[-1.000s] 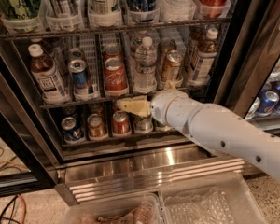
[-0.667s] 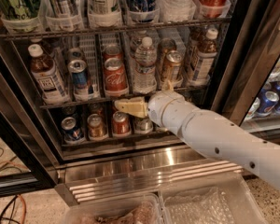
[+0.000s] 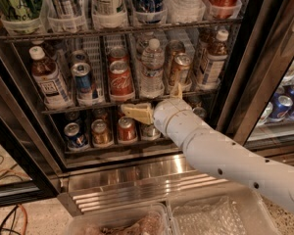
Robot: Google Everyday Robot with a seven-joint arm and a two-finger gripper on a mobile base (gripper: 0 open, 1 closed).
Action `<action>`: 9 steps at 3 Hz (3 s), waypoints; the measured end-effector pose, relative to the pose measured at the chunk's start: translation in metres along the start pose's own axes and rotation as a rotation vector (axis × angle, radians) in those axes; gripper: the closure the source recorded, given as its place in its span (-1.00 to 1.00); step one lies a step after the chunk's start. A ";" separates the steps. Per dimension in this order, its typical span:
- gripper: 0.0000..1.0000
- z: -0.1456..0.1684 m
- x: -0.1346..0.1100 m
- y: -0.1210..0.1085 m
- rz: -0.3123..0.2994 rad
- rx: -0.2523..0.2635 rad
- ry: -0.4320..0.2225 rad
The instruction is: Pick water bottle from middle shelf of fridge
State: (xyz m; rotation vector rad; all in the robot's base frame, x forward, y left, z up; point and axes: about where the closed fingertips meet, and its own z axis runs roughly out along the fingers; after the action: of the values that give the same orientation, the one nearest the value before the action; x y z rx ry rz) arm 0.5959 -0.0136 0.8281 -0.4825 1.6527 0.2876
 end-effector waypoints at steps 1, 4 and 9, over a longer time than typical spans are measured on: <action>-1.00 0.004 -0.002 -0.003 0.016 0.039 -0.041; -0.72 0.010 0.001 -0.006 0.057 0.078 -0.104; -0.30 0.037 -0.024 -0.022 -0.008 0.093 -0.169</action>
Offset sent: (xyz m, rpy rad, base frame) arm 0.0118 -0.0003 -0.0022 0.1170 -0.0787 -0.0773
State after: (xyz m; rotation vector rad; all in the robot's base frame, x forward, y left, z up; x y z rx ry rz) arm 0.6410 -0.0121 0.8488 -0.3843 1.4919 0.2384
